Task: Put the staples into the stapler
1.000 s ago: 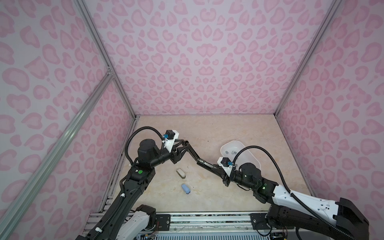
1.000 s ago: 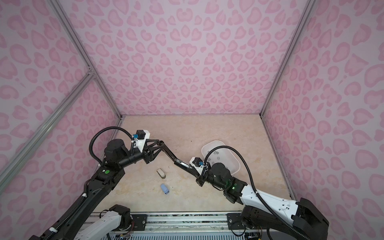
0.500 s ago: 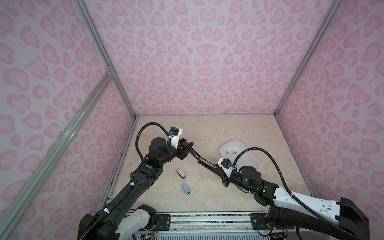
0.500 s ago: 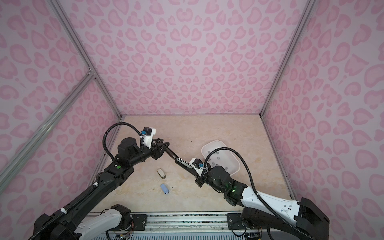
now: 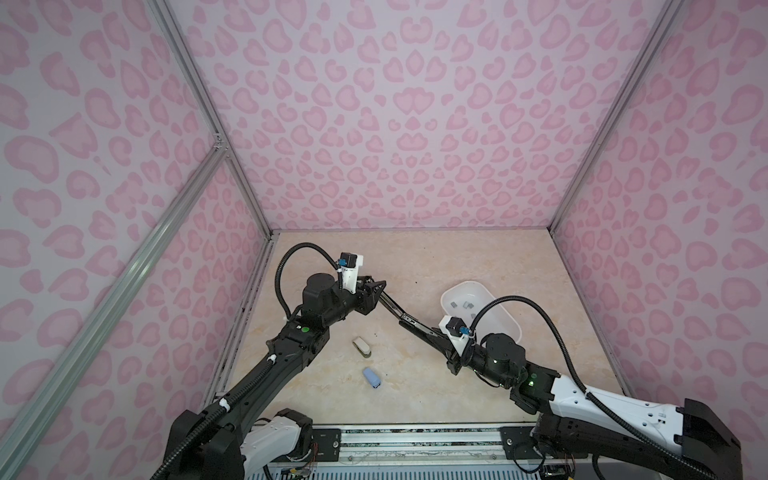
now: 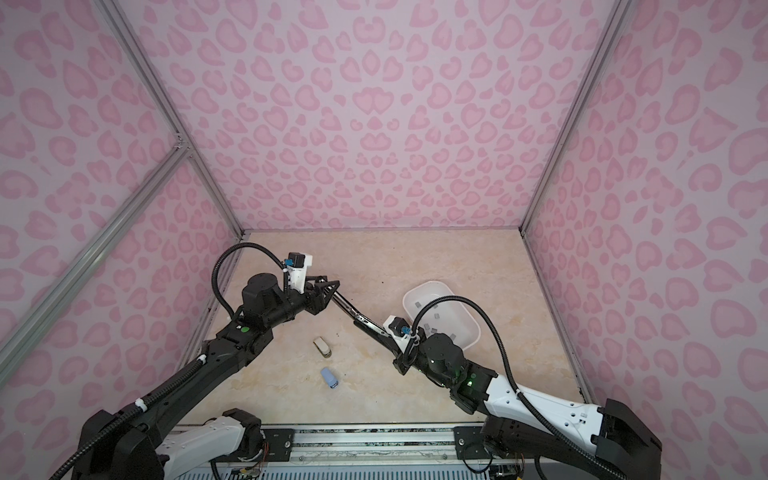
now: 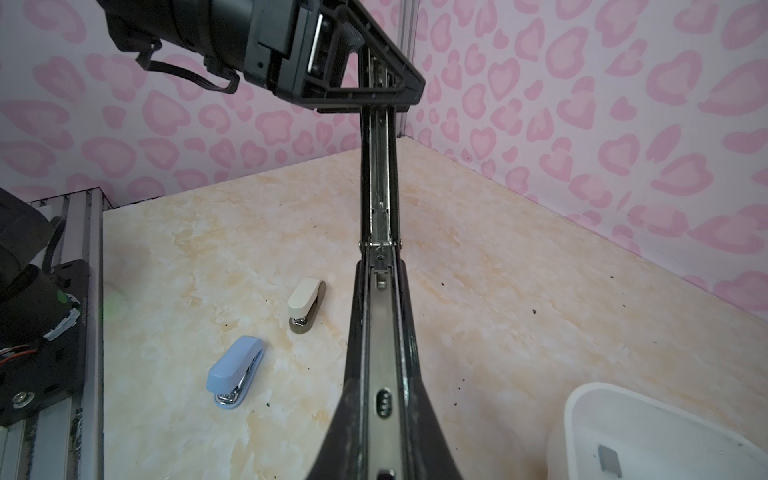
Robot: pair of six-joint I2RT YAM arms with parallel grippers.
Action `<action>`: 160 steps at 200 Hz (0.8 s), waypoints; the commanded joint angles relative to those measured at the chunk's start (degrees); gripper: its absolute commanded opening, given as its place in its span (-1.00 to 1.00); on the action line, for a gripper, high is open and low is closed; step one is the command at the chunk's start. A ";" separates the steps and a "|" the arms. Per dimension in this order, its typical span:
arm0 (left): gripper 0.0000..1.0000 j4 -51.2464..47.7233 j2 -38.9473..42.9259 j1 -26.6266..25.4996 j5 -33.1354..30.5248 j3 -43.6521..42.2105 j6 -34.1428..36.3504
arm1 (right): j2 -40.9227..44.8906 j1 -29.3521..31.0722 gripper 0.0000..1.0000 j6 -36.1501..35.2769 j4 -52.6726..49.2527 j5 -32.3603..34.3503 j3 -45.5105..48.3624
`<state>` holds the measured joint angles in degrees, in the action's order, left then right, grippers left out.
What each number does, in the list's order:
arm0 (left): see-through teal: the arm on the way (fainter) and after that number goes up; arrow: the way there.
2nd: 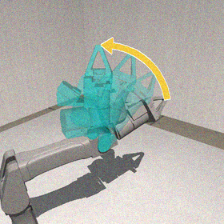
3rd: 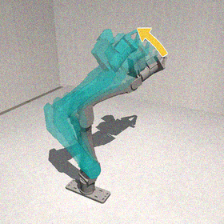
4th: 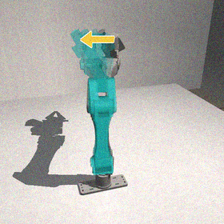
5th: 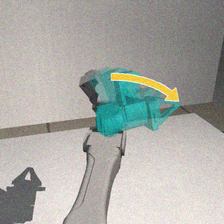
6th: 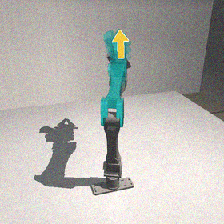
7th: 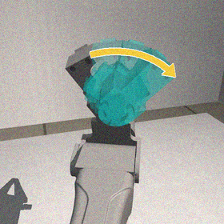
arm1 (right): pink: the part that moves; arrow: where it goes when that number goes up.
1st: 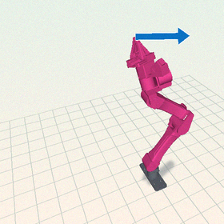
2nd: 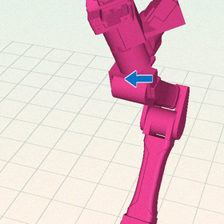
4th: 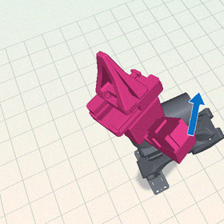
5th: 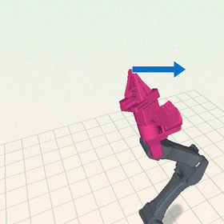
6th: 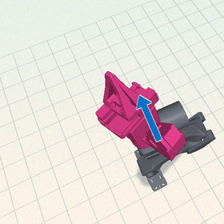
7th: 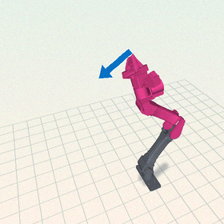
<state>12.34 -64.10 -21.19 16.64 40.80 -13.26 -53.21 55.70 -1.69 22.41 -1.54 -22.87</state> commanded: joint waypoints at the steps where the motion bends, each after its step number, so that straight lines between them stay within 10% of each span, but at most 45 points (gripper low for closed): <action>1: 0.10 1.78 -0.35 1.16 -6.54 -0.66 0.33 | 0.82 -0.03 -1.00 0.64 7.63 1.06 0.26; 100: 0.26 -3.50 9.67 2.12 -8.02 0.46 -1.50 | -3.47 0.17 -1.00 4.53 7.48 8.36 -1.42; 160: 0.69 -18.95 13.52 2.20 -9.75 3.73 -21.90 | -15.34 1.60 -1.00 8.88 10.16 16.44 -5.24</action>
<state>2.28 -49.98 -19.09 5.63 41.43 -24.77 -64.86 56.23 5.56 26.15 10.26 -26.11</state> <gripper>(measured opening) 0.850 0.153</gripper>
